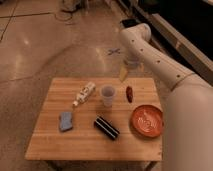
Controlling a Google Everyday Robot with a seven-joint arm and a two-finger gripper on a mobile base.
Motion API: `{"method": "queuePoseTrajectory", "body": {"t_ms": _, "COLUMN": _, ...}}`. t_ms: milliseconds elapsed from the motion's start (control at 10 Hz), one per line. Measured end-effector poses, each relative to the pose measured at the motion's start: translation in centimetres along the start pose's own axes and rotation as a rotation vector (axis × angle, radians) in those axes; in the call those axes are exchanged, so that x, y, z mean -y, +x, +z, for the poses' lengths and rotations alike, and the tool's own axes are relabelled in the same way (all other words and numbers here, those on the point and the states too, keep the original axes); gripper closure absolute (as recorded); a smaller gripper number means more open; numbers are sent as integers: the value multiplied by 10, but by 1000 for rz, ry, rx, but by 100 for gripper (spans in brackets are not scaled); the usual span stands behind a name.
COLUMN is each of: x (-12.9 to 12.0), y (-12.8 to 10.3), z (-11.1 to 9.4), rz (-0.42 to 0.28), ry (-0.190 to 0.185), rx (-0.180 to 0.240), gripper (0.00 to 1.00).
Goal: Move the arm in a circular motion
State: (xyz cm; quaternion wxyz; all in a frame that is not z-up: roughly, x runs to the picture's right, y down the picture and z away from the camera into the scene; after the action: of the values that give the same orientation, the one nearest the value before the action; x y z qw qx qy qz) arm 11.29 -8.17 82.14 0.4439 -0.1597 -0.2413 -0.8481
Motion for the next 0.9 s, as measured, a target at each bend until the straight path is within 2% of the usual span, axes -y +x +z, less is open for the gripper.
{"method": "queuePoseTrajectory", "body": {"t_ms": 200, "x": 39, "y": 20, "z": 17, "rz": -85, "ry": 33, "rx": 21, "gripper": 20}}
{"method": "queuePoseTrajectory", "body": {"t_ms": 400, "x": 85, "y": 27, "z": 30, "rz": -182, "ry": 85, "rx": 40, "gripper": 20}}
{"method": "queuePoseTrajectory", "body": {"t_ms": 500, "x": 98, "y": 27, "z": 32, "rz": -208, "ry": 102, "rx": 42, "gripper": 20}}
{"method": "queuePoseTrajectory", "body": {"t_ms": 600, "x": 132, "y": 33, "z": 29, "rz": -279, "ry": 144, "rx": 26, "gripper": 20}}
{"method": "queuePoseTrajectory", "body": {"t_ms": 700, "x": 153, "y": 34, "z": 24, "rz": -323, "ry": 168, "rx": 14, "gripper": 20}}
{"method": "queuePoseTrajectory", "body": {"t_ms": 900, "x": 205, "y": 25, "z": 11, "rz": -431, "ry": 235, "rx": -8, "gripper": 20}}
